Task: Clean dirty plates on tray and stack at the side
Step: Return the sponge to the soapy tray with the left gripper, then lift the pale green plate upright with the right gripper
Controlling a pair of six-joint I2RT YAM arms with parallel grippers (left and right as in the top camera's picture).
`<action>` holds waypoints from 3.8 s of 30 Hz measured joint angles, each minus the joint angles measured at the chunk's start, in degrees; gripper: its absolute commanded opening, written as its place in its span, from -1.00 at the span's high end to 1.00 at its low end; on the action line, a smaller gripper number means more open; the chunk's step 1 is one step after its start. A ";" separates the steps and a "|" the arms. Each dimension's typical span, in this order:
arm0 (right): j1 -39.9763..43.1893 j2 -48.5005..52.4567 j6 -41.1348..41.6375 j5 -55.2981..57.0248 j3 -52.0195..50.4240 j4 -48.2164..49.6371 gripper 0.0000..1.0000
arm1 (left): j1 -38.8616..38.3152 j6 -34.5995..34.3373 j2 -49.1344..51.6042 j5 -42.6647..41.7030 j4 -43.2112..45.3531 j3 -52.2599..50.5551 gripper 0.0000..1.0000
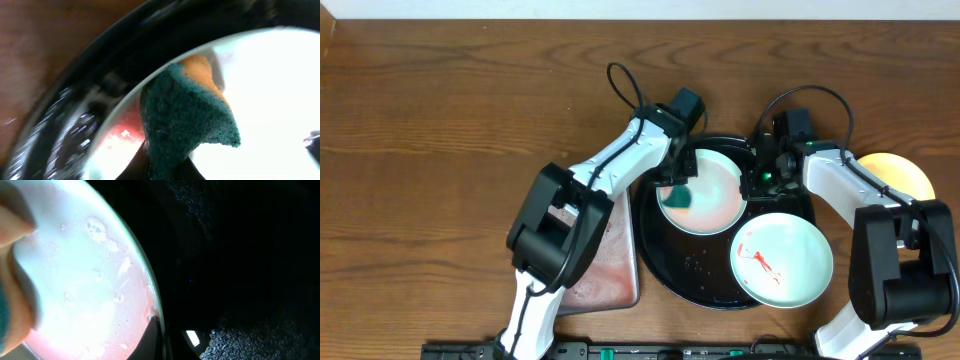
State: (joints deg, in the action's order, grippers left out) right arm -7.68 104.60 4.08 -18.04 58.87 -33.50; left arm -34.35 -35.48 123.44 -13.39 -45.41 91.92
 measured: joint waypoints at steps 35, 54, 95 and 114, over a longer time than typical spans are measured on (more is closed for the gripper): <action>-23.96 -34.69 2.34 51.30 -0.55 -11.39 0.98 | 16.46 12.70 -23.30 10.19 -19.67 -18.32 -0.38; -40.37 -35.67 -0.02 79.21 -0.55 -12.59 0.98 | 16.46 14.34 -49.37 9.27 -22.51 -18.29 -0.60; -47.21 -35.67 -4.63 90.82 -0.55 -8.68 0.97 | 16.46 14.34 -52.09 9.27 -23.54 -18.29 -0.62; -47.84 -35.32 -13.79 90.97 -0.57 -2.86 0.98 | 16.46 14.34 -52.09 9.27 -23.56 -18.29 -0.62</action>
State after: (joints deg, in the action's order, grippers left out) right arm -55.53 69.28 -9.72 72.93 58.30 -36.36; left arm -17.89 -21.15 71.35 -4.12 -68.97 73.63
